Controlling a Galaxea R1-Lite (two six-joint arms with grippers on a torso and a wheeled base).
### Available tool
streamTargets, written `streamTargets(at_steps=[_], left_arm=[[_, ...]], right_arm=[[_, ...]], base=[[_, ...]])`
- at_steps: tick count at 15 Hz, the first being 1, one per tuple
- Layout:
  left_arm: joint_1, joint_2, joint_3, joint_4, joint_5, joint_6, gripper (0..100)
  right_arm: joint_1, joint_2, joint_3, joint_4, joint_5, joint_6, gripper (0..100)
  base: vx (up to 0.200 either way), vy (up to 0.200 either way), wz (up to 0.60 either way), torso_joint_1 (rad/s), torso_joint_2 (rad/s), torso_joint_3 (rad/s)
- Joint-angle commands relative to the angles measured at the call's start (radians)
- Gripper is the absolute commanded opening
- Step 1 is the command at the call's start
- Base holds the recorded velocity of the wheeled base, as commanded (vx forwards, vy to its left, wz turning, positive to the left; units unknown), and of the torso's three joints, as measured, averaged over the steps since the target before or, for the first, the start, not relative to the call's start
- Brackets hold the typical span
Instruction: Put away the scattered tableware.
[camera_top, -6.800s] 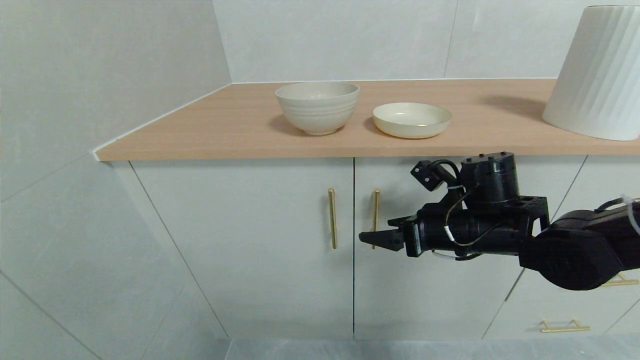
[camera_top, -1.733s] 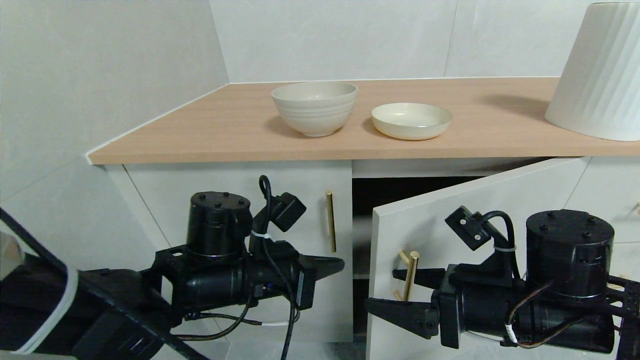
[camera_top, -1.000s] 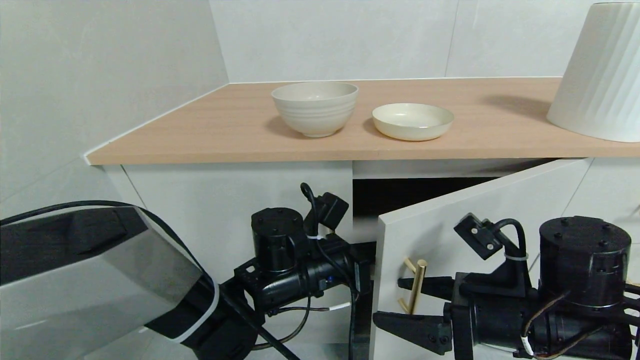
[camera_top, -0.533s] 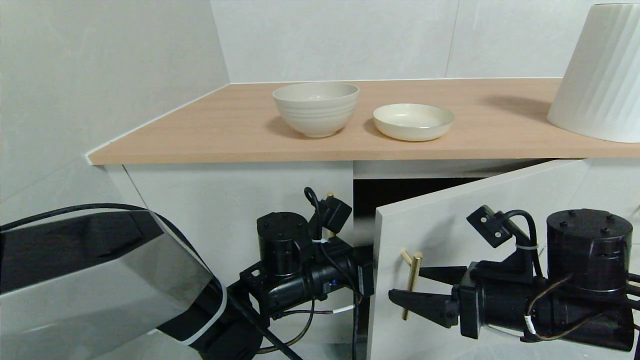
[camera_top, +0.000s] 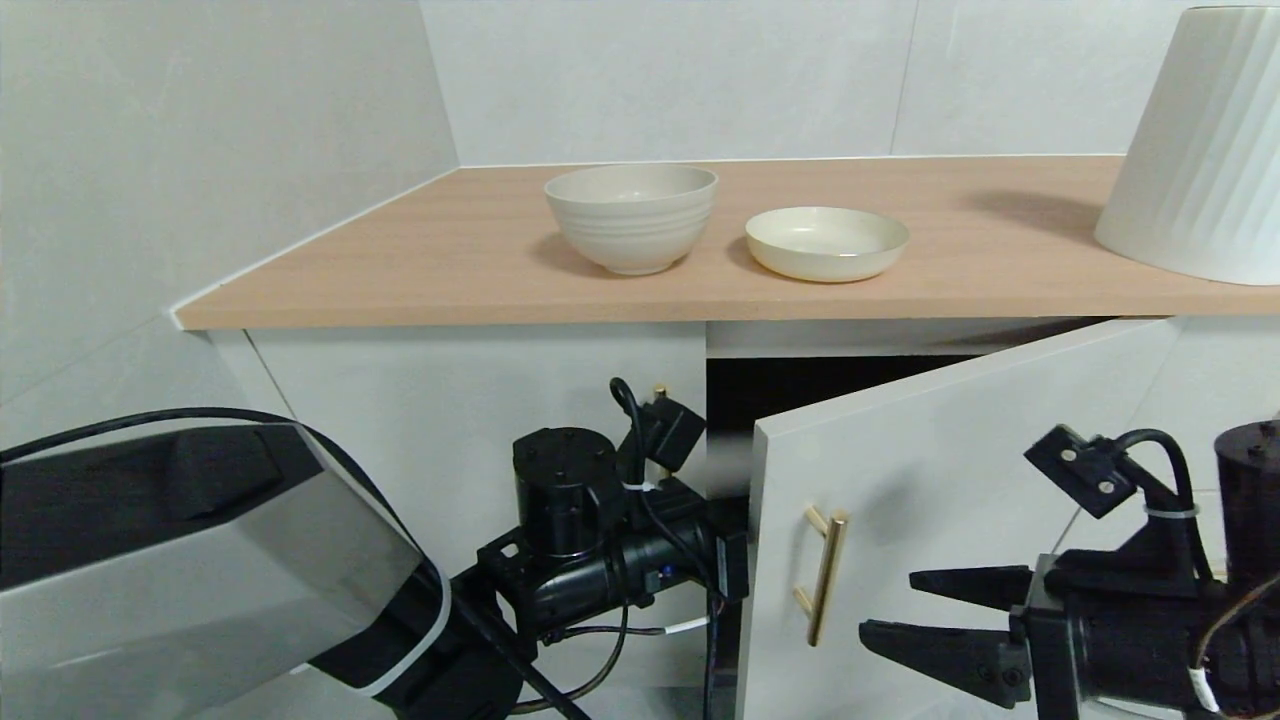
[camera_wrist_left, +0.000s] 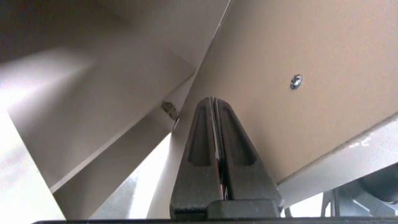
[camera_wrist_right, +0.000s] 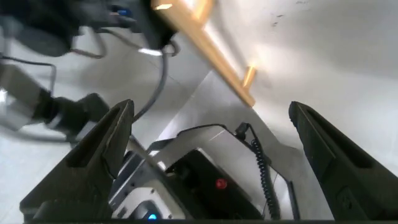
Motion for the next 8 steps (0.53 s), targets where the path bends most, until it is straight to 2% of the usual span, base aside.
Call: streamTargets(at_steps=[1,5,8], left_arm=[[-0.001,-0.006,0.001,0.001,0.0,0.001,0],[-0.011,0.005,0.001,0.004,0.0,-0.001,0],[-0.011,0.005,0.001,0.004,0.0,-0.001,0]], right_arm=[[0.004,-0.094,0.024,0.03,0.011,0.001,100],[0.024,-0.101,0.038,0.041,0.014,-0.001,100],[0.038,-0.101,0.044,0.041,0.014,-0.001,100]], base=[[0.0,0.0,0.0,0.0,0.0,0.0],[0.0,0.0,0.0,0.0,0.0,0.0],[-0.2,0.0,0.0,0.002,0.0,0.007]])
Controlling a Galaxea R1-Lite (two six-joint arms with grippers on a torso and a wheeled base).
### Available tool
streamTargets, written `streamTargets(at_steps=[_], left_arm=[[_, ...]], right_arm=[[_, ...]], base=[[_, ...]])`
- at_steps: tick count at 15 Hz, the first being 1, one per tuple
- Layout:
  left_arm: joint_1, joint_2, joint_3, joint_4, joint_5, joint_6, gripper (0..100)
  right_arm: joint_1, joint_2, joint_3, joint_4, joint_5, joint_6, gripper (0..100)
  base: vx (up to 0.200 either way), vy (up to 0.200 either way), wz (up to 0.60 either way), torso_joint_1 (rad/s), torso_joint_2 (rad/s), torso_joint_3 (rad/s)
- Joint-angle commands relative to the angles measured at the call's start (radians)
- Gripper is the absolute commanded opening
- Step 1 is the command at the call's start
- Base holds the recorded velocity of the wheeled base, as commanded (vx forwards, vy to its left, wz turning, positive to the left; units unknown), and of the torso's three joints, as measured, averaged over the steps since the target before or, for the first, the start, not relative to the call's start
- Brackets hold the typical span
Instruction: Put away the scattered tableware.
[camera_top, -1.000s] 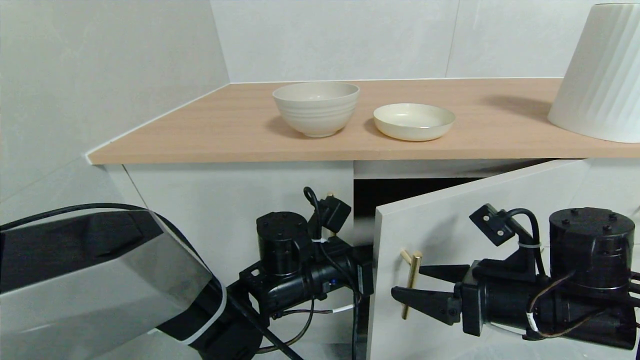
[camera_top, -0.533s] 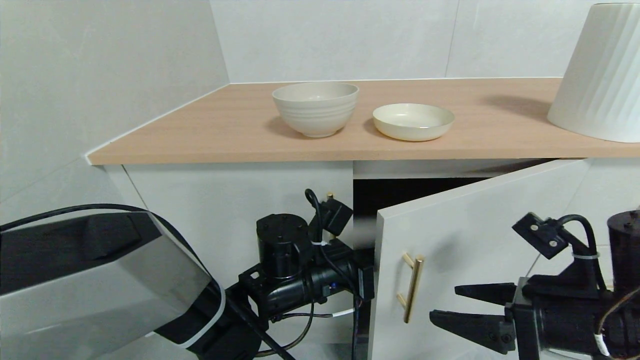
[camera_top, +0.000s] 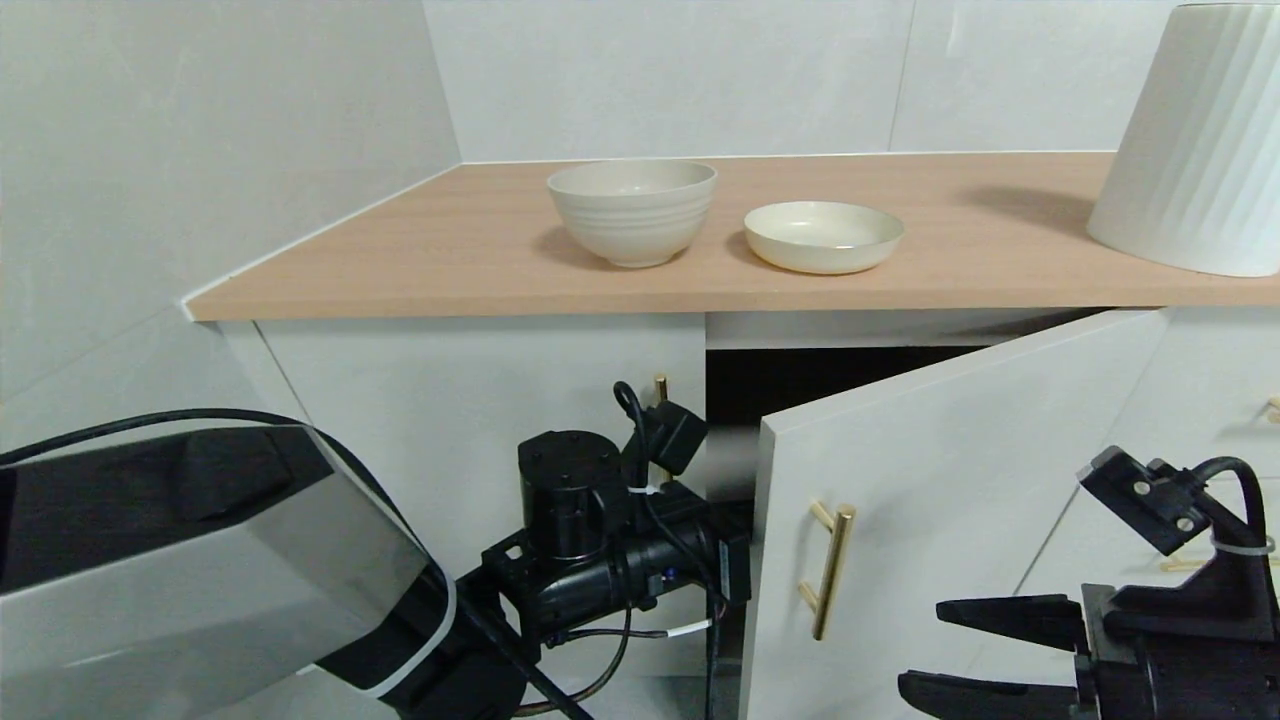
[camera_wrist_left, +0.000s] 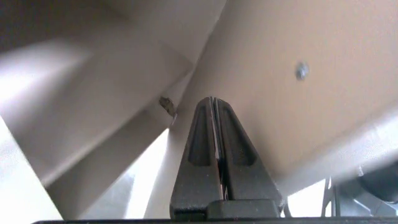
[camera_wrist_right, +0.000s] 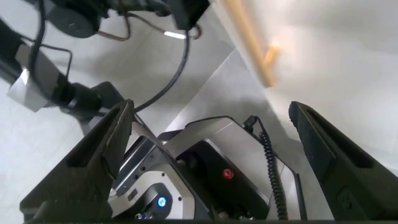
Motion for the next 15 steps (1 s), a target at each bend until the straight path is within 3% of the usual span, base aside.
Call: streamTargets(at_steps=[1,3,7,11,15], left_arm=[[-0.001,-0.001,0.0,-0.001,-0.002,-0.001,0],[-0.001,0.0,0.0,-0.002,-0.002,-0.001,0],[-0.001,0.034,-0.052,0.004,-0.002,-0.001,0],[-0.001,0.037,-0.181,0.136,0.014,-0.001,0],[-0.015,0.02,-0.195,0.165,0.025,-0.001,0]], right_arm=[[0.008,-0.003,0.002,-0.001,0.0,0.0,100],[0.014,-0.003,0.007,-0.001,0.0,0.0,100],[0.022,0.013,0.013,-0.001,0.0,-0.017,100],[0.04,0.003,0.017,-0.001,-0.001,-0.023,100],[0.049,-0.004,0.019,-0.001,-0.001,-0.023,100]], base=[[-0.2,0.0,0.0,-0.007,0.0,-0.007],[-0.2,0.0,0.0,-0.01,0.0,0.009],[0.0,0.0,0.0,0.0,0.0,0.0],[0.0,0.0,0.0,0.0,0.0,0.0],[0.0,0.0,0.0,0.0,0.0,0.0]])
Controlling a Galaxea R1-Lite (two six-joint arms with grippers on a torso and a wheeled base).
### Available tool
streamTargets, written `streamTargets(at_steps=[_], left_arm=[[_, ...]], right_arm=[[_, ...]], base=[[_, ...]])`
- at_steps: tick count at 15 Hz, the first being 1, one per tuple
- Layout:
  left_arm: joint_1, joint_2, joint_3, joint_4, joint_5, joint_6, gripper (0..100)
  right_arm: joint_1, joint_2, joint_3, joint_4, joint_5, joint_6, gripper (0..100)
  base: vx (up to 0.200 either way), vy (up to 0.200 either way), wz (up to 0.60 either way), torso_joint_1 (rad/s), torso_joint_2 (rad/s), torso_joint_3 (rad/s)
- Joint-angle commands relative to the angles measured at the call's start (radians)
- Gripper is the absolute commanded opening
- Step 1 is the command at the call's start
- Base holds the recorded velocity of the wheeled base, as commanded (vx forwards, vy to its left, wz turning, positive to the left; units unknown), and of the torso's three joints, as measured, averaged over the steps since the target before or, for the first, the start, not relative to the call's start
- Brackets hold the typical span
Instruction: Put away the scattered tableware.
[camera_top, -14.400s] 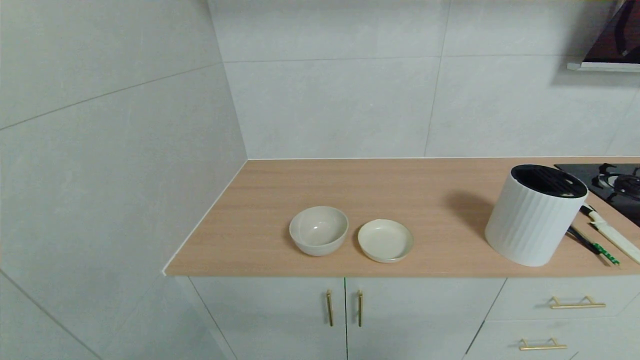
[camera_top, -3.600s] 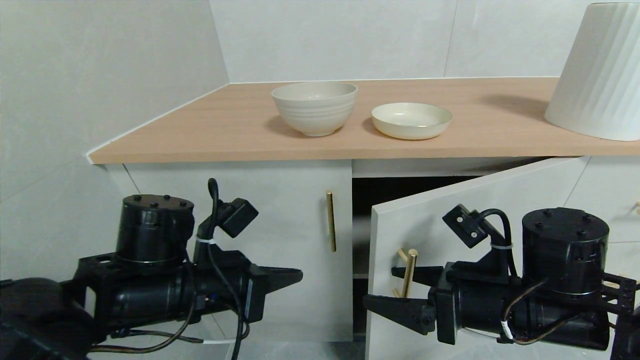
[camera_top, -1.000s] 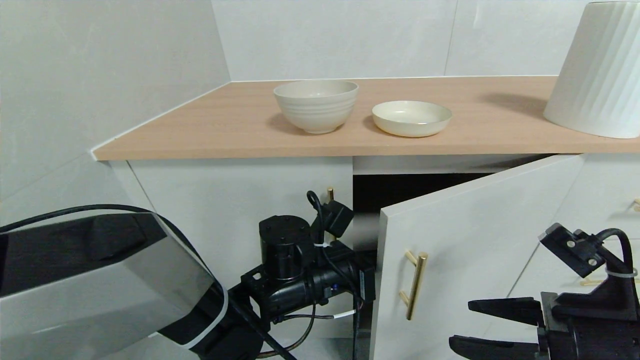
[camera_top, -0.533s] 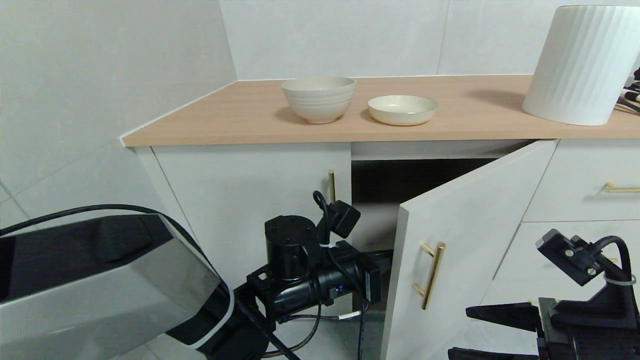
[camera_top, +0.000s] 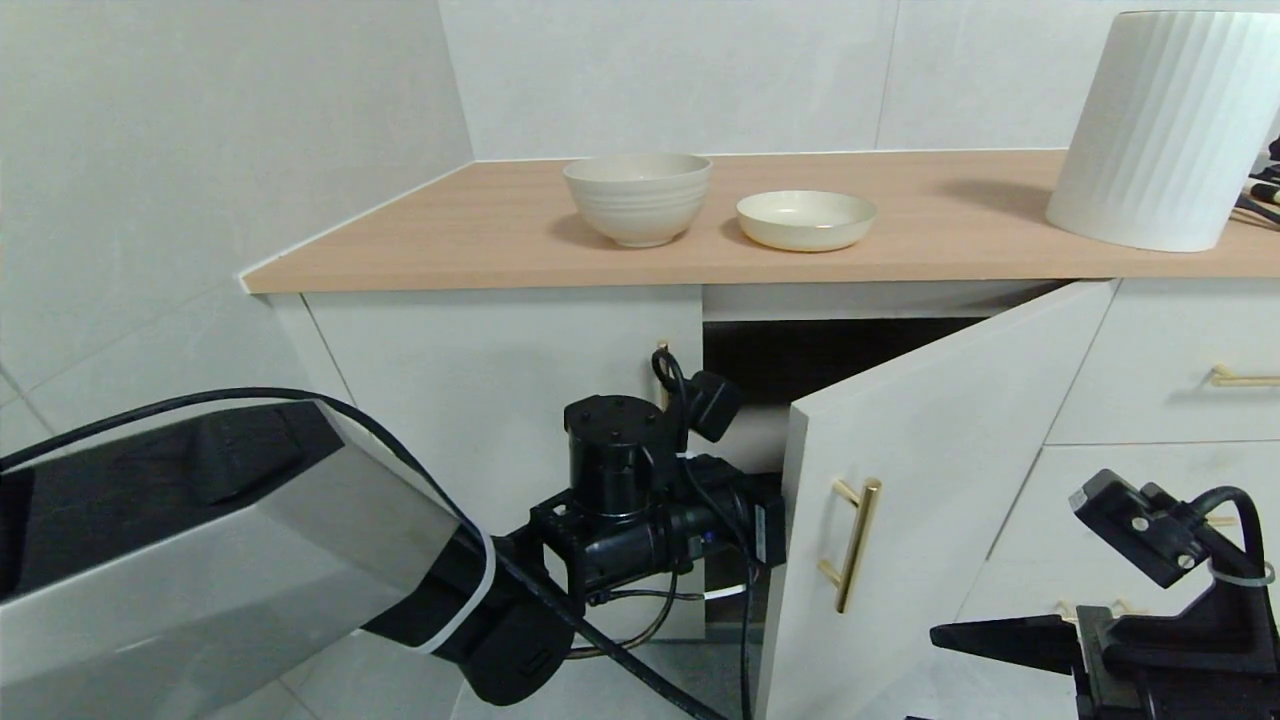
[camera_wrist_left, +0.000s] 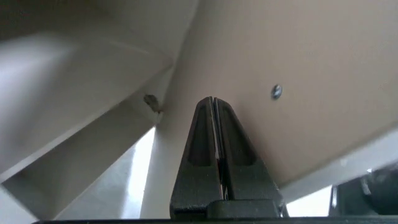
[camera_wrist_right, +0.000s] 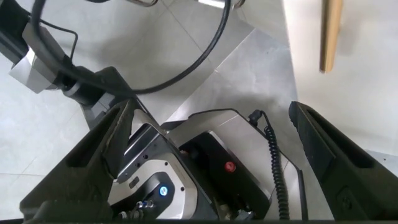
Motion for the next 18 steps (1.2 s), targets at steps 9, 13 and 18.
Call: streamTargets(at_steps=[9,13,18], left_arm=[[-0.013,0.013,-0.074,0.05,0.011,-0.001,0],[-0.062,0.009,-0.112,0.092,0.145,0.002,0],[-0.332,-0.122,-0.063,0.103,0.154,0.003,0]], right_arm=[[0.032,-0.027,-0.001,0.027,-0.001,-0.006,100],[0.059,-0.053,-0.007,0.058,-0.002,-0.006,100],[0.13,-0.23,-0.012,0.124,0.057,-0.005,100]], base=[[-0.067,0.0,0.0,0.003,0.0,-0.001],[0.0,0.0,0.0,0.0,0.0,0.0],[0.0,0.0,0.0,0.0,0.0,0.0]])
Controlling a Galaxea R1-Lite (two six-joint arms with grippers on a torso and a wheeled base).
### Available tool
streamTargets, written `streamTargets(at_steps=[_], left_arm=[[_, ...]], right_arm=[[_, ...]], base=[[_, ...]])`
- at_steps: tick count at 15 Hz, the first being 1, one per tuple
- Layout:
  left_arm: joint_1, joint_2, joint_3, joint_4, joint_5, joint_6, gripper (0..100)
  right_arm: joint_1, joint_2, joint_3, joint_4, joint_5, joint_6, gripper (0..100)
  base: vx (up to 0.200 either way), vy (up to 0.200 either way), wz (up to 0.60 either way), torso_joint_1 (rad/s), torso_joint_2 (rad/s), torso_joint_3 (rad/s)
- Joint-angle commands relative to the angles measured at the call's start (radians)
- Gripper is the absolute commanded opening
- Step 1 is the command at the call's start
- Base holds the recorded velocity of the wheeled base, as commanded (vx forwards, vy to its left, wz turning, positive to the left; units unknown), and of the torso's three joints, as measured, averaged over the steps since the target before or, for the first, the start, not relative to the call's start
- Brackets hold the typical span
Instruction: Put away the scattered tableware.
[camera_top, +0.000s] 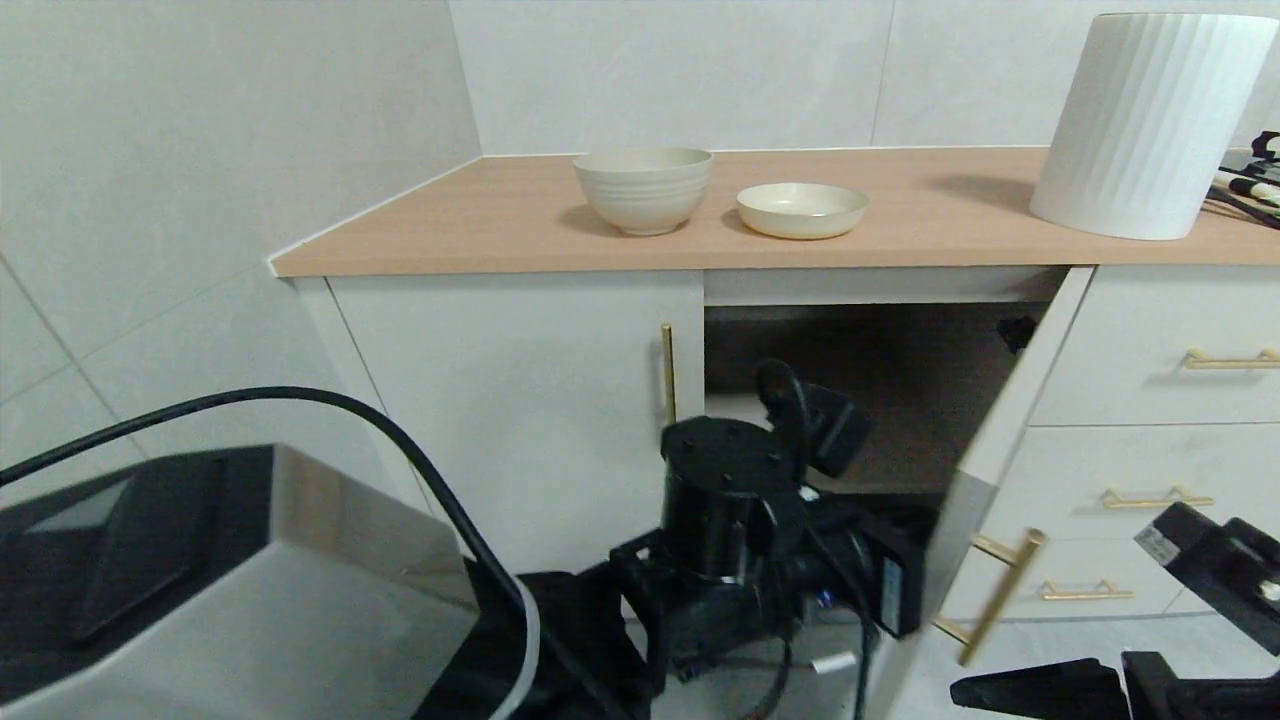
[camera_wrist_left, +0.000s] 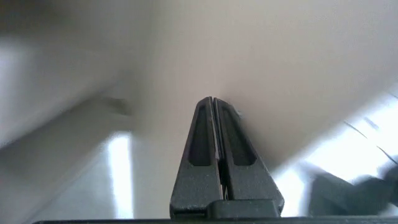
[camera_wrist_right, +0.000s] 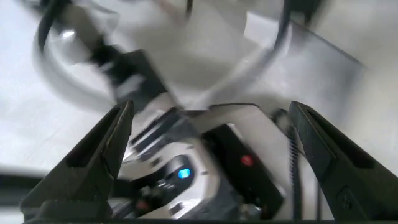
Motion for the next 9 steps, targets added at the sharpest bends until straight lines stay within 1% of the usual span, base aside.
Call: streamTargets(at_steps=[1,4,6,7,9], left_arm=[[-0.078,-0.067,0.026,-0.002,-0.003,-0.001,0],[0.011,-0.052,0.075,-0.021,-0.001,-0.003,0],[0.057,-0.058,0.095,-0.03,0.002,-0.001,0],[0.082,-0.068,0.109,-0.03,0.003,-0.001,0],[0.148,-0.141,0.176,-0.028,0.003,0.001,0]], right_arm=[[0.023,-0.108,-0.001,0.027,0.018,-0.001,100],[0.023,-0.109,-0.003,0.027,0.018,-0.013,100],[0.021,-0.095,-0.006,0.029,0.017,-0.014,100],[0.018,-0.082,-0.014,0.029,0.006,-0.013,100],[-0.011,-0.037,-0.032,0.029,-0.039,-0.013,100]], base=[[0.0,0.0,0.0,0.0,0.0,0.0],[0.0,0.0,0.0,0.0,0.0,0.0],[0.0,0.0,0.0,0.0,0.0,0.0],[0.0,0.0,0.0,0.0,0.0,0.0],[0.0,0.0,0.0,0.0,0.0,0.0]])
